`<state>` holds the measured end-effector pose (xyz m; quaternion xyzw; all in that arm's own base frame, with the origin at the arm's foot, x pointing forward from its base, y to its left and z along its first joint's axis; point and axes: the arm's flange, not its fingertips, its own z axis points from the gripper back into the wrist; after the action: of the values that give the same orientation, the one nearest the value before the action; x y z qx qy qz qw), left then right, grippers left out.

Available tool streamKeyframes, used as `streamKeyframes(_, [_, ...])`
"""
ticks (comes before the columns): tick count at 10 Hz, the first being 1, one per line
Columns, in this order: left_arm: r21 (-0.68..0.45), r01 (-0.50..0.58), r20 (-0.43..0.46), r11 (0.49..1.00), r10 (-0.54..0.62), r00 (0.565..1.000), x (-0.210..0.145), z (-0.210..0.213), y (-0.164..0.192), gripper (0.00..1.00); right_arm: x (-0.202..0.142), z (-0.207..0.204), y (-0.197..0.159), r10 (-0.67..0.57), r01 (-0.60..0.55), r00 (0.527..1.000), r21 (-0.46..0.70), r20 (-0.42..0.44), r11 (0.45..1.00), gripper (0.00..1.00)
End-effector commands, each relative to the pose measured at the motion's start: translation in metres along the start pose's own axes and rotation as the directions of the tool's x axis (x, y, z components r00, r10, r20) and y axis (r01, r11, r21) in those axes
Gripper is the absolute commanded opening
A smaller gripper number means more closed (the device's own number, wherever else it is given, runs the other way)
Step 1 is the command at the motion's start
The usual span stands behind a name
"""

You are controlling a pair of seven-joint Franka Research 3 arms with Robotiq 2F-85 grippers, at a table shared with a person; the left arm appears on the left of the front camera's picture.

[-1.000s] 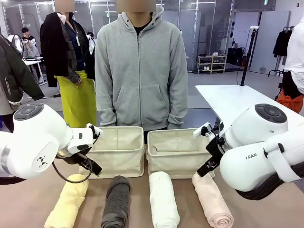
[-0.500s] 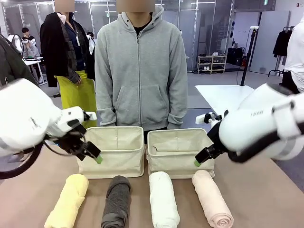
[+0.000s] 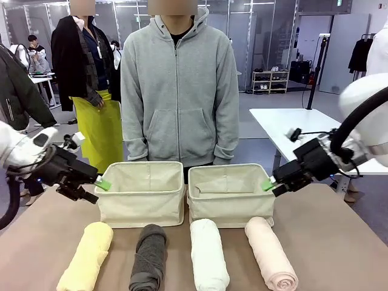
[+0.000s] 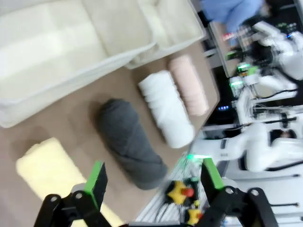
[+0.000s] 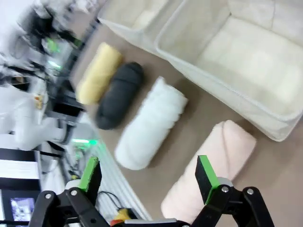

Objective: Divide the towels into two baskets.
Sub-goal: Pick up one hotel-folded towel and place it in the Fabric basket indicated by the person.

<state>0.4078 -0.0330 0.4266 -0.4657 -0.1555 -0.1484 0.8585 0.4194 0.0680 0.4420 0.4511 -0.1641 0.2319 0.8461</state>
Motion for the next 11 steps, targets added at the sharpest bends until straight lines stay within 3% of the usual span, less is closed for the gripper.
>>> streamKeyframes(1, [-0.139,-0.082,0.067,0.987,0.092,0.993,-0.008,0.024,0.035,1.0,-0.011,0.03,-0.041,-0.118,0.109,0.989,0.106,0.084,0.988,1.0])
streamKeyframes(3, [-0.161,-0.154,0.18,0.975,0.183,0.967,-0.035,0.073,0.06,1.0,-0.04,0.085,-0.062,-0.191,0.172,0.958,0.103,0.216,0.98,1.0])
streamKeyframes(5, [-0.168,-0.227,0.299,0.959,0.269,0.915,-0.065,0.124,0.08,1.0,-0.084,0.153,-0.081,-0.281,0.269,0.879,0.085,0.386,0.959,1.0])
streamKeyframes(7, [-0.166,-0.29,0.392,0.943,0.333,0.857,-0.095,0.164,0.102,1.0,-0.129,0.211,-0.099,-0.367,0.366,0.771,0.11,0.52,0.924,1.0])
streamKeyframes(9, [-0.178,-0.331,0.493,0.927,0.375,0.785,-0.124,0.196,0.116,1.0,-0.18,0.261,-0.107,-0.415,0.438,0.678,0.119,0.607,0.891,1.0])
streamKeyframes(11, [-0.162,-0.363,0.527,0.918,0.391,0.754,-0.136,0.21,0.118,1.0,-0.208,0.284,-0.107,-0.428,0.478,0.638,0.107,0.64,0.872,1.0])
